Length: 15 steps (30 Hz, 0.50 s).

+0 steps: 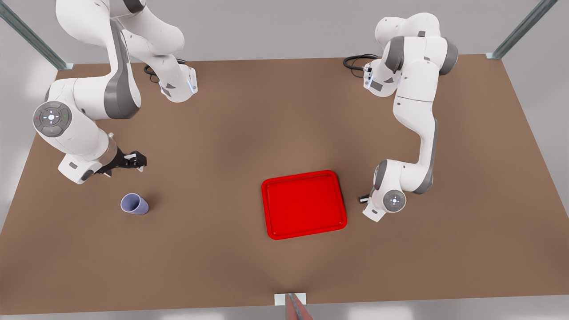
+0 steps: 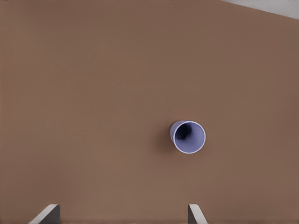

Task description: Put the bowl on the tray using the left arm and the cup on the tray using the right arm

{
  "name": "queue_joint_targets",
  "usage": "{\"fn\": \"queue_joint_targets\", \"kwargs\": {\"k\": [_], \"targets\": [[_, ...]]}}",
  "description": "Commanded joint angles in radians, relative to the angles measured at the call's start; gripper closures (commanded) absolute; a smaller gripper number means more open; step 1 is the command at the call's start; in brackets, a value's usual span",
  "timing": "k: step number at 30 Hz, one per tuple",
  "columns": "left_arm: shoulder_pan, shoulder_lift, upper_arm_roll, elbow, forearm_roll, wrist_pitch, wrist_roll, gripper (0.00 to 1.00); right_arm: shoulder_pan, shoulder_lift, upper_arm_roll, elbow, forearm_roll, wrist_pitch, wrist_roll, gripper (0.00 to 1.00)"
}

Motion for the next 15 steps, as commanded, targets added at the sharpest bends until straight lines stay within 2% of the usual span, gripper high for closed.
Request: {"fn": "queue_joint_targets", "kwargs": {"k": [1, 2, 3, 15], "targets": [[0.0, 0.0, 0.0, 0.002, 0.0, 0.002, -0.001, 0.56, 0.0, 0.0, 0.0, 0.0, 0.0, 0.0, 0.0, 0.0], [0.0, -0.001, 0.0, 0.002, -0.001, 0.002, -0.001, 0.69, 0.0, 0.0, 0.0, 0.0, 0.0, 0.0, 0.001, 0.0], [-0.002, -0.001, 0.0, 0.0, -0.001, 0.0, -0.001, 0.77, 0.0, 0.0, 0.0, 0.0, 0.0, 0.0, 0.001, 0.0], [-0.008, -0.015, 0.0, 0.002, -0.018, -0.015, -0.008, 0.79, 0.0, 0.001, 0.0, -0.002, 0.0, 0.0, 0.001, 0.0]]}}
